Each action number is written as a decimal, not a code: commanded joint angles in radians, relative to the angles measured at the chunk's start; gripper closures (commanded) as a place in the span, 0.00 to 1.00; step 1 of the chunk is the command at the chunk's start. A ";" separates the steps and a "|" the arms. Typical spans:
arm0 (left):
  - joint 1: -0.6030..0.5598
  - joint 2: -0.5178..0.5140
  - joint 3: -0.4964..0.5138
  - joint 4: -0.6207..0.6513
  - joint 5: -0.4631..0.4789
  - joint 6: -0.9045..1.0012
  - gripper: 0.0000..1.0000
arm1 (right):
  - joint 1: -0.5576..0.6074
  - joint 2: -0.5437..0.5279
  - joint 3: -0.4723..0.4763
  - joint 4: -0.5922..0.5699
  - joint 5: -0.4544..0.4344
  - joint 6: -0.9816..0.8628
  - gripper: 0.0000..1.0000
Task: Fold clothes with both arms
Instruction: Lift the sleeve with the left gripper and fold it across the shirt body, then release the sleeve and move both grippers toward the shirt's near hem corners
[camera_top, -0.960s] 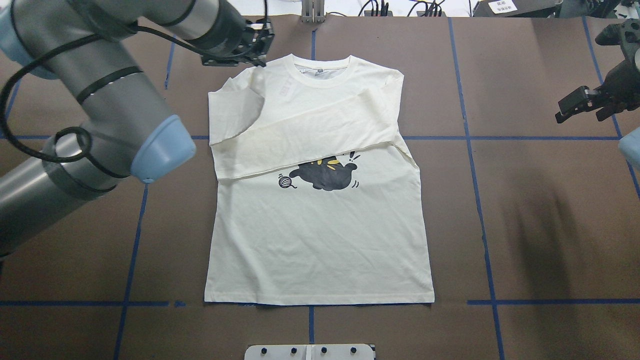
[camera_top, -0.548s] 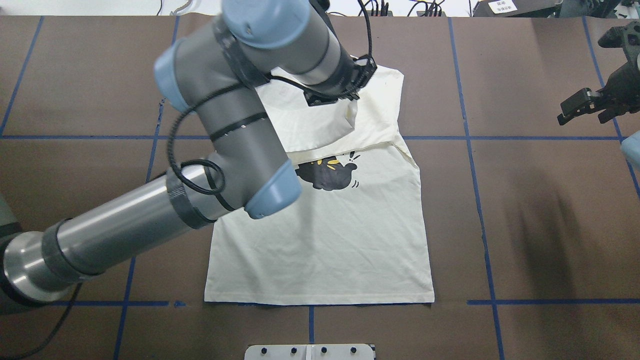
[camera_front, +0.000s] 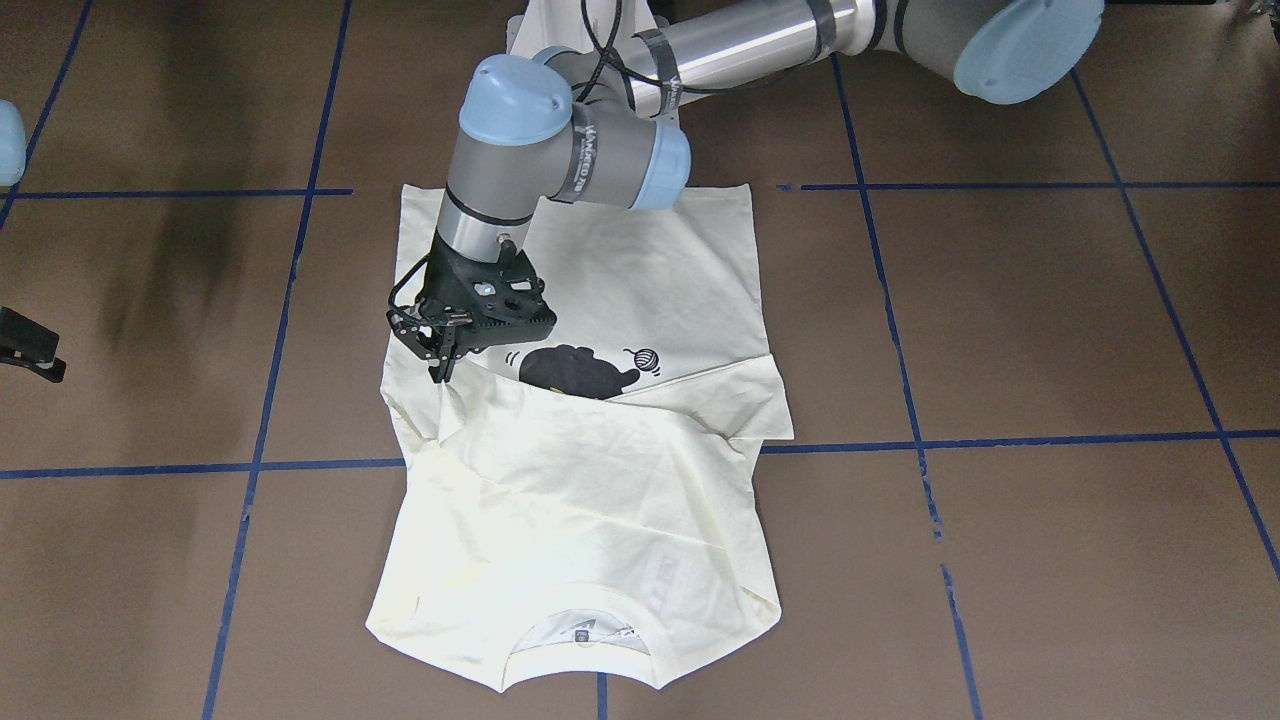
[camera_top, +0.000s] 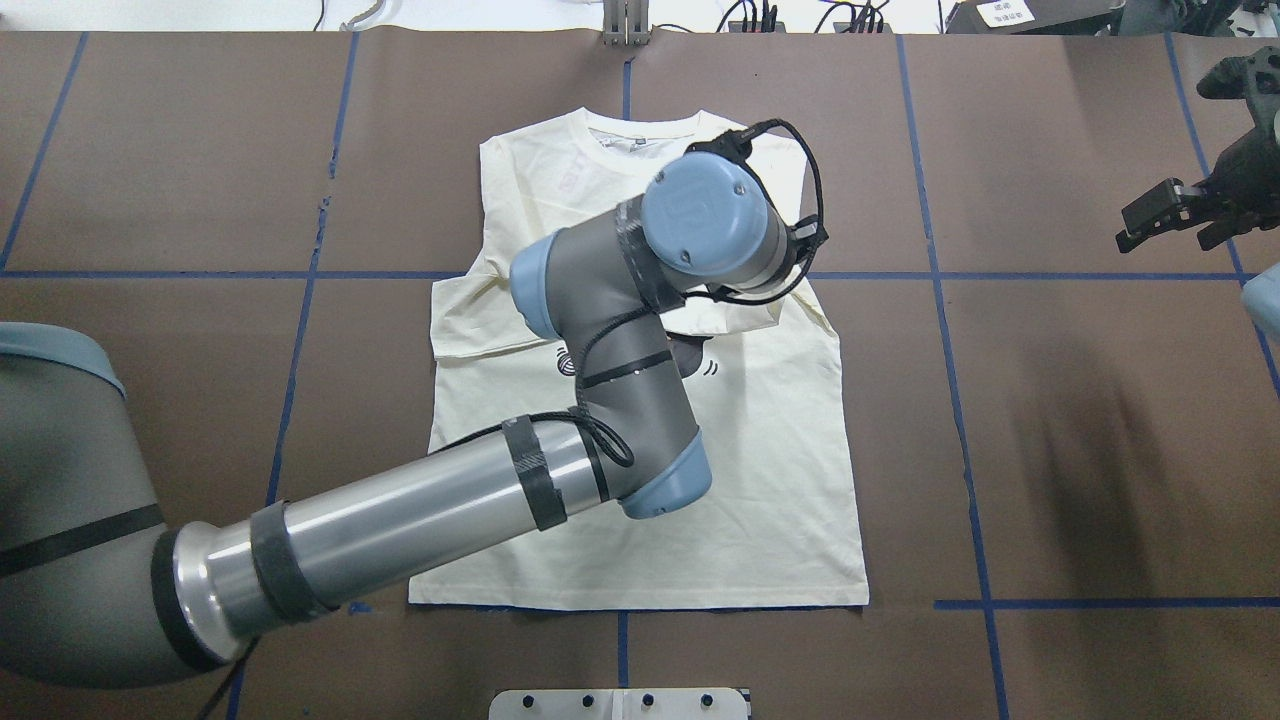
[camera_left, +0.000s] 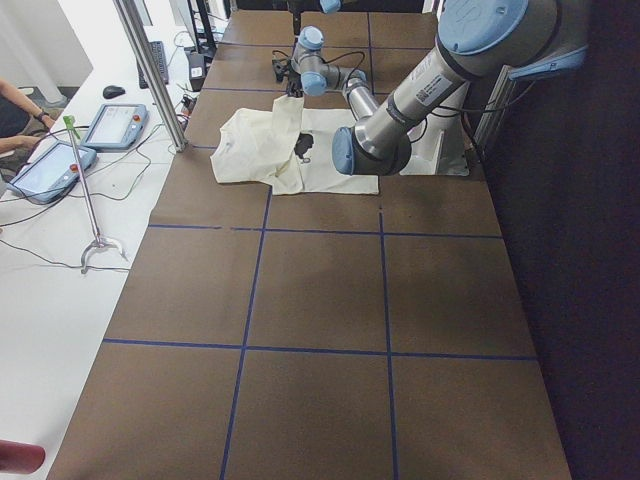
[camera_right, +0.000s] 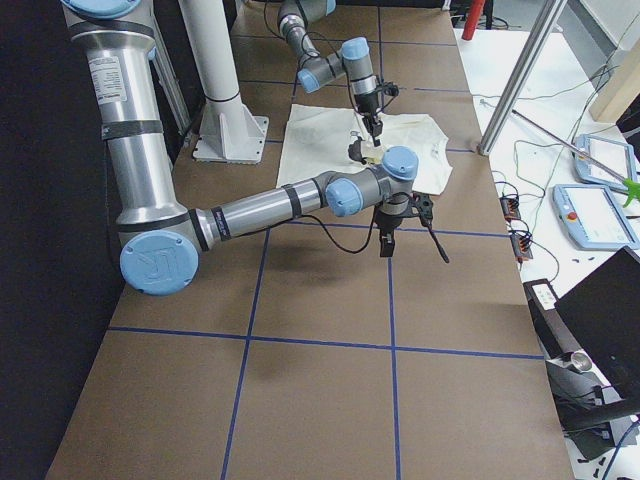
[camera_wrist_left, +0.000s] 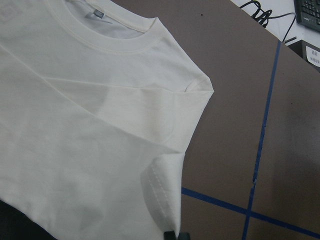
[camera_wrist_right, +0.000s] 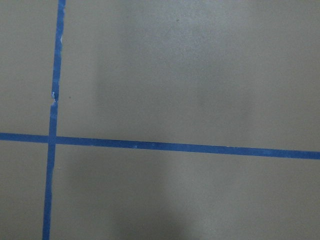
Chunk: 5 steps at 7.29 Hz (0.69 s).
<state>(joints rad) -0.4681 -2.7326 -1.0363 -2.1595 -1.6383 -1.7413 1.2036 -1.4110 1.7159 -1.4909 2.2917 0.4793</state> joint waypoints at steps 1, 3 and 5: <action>0.060 -0.042 0.111 -0.080 0.064 -0.018 0.00 | -0.001 0.003 -0.001 0.001 0.006 0.001 0.00; 0.049 0.031 -0.040 -0.051 0.054 0.057 0.00 | -0.006 0.010 0.013 0.003 0.023 0.002 0.00; -0.036 0.171 -0.277 0.161 -0.062 0.213 0.00 | -0.123 0.015 0.080 0.009 -0.001 0.152 0.00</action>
<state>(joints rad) -0.4591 -2.6548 -1.1600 -2.1116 -1.6425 -1.6176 1.1549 -1.3987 1.7539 -1.4854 2.3075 0.5386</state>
